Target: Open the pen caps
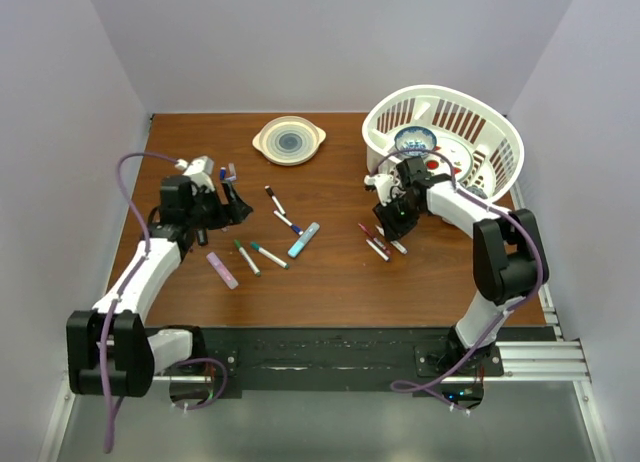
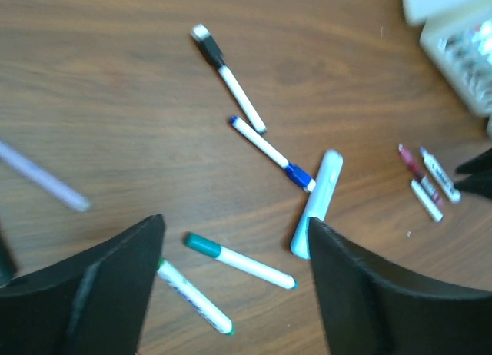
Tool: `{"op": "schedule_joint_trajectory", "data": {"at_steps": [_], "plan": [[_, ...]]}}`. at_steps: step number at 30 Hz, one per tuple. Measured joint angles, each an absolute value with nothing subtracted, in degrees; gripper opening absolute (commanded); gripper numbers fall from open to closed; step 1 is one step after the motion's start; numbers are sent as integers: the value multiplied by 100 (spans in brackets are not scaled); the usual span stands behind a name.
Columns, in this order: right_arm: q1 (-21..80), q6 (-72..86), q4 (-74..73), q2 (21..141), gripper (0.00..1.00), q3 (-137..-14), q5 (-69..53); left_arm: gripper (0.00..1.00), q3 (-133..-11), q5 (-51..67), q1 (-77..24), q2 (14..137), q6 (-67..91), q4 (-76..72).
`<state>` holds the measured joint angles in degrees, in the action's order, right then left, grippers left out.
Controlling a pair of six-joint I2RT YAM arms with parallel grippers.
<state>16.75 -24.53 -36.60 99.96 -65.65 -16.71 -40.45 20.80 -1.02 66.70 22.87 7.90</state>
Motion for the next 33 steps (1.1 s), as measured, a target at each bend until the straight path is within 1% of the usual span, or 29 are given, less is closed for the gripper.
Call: {"op": "schedule_joint_trajectory", "data": {"at_steps": [2,4,9,10,12,13,16,21,27,30,31,33], "plan": [[1673,-2467,-3664,9780,36,-6567,-1861,72,-4143,1857,-510,6882,2316,867],[1671,-2475,-3667,9520,37,-6567,-2171,72,-4300,1592,-867,7142,2397,919],[1671,-2495,-3640,8945,38,-6567,-2873,70,-5078,648,-1396,8232,2974,1072],[1671,-2497,-3640,8875,38,-6567,-2982,67,-5282,447,-1461,8486,3140,1149],[1673,-2497,-3640,8794,38,-6567,-3144,63,-5647,84,-1564,8938,3465,1302],[1671,-2497,-3642,8772,38,-6565,-3227,59,-5892,-123,-1610,9220,3675,1402],[1671,-2497,-3647,8735,38,-6565,-3385,56,-6438,-517,-1675,9852,4145,1675],[1671,-2497,-3647,8611,38,-6565,-3562,56,-7430,-939,-1706,10833,4622,2220],[1686,-2499,-3651,8565,38,-6565,-3721,55,-8589,-1387,-1761,11749,4718,2810],[1695,-2502,-3653,8530,38,-6565,-3745,49,-9067,-1588,-1780,12154,4687,3103],[1699,-2504,-3653,8521,38,-6565,-3756,44,-9131,-1616,-1782,12228,4676,3148],[1715,-2515,-3658,8512,39,-6565,-3774,39,-9244,-1680,-1787,12307,4630,3258]]}}
